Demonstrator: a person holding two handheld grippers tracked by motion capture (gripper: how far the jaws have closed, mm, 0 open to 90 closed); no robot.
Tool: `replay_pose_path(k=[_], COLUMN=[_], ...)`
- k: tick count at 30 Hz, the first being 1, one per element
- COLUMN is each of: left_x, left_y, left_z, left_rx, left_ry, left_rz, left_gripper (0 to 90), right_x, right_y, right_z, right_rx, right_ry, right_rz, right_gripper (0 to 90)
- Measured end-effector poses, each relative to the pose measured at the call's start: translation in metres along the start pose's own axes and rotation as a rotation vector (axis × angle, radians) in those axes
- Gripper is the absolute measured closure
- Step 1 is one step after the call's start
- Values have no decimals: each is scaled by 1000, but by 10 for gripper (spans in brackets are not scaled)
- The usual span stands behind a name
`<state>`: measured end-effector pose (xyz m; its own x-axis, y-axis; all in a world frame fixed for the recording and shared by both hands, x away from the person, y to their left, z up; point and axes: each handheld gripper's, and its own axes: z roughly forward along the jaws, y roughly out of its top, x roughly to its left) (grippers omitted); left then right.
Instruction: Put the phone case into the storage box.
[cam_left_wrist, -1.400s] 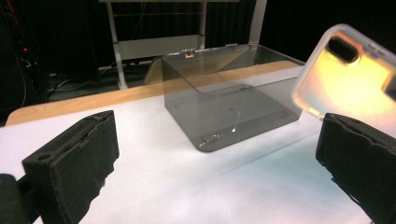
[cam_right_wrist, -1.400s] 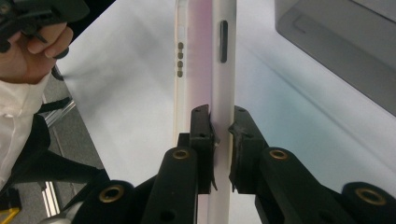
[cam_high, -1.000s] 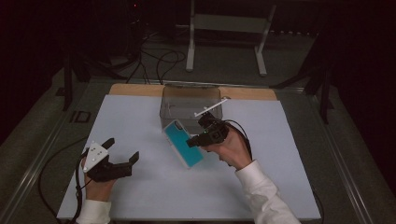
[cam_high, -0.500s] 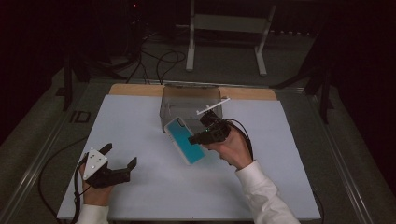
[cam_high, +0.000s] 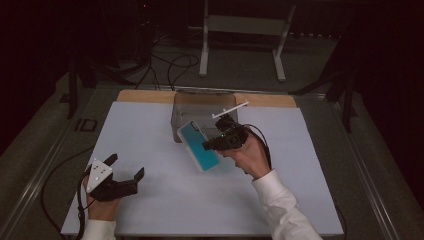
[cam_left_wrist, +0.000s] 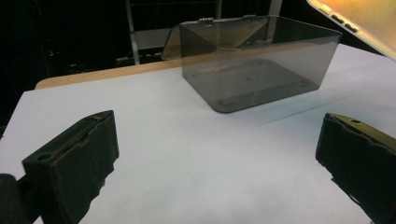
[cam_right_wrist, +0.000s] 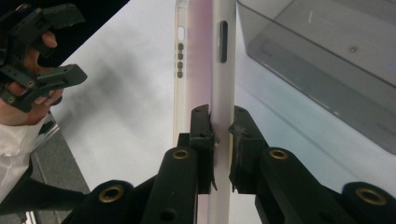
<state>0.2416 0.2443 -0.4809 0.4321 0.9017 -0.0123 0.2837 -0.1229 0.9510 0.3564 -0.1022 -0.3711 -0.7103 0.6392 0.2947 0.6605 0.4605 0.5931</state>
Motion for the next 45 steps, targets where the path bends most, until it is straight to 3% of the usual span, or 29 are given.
replay_pose_path(k=[45], left_x=[1], left_y=[0], left_z=[0], left_rx=[16], left_ry=[15], left_rz=[-8], left_gripper=[2], right_x=[-17], right_y=[31], right_z=[-15], right_rx=[-59], right_ry=[-101], right_rz=[57], right_gripper=[819])
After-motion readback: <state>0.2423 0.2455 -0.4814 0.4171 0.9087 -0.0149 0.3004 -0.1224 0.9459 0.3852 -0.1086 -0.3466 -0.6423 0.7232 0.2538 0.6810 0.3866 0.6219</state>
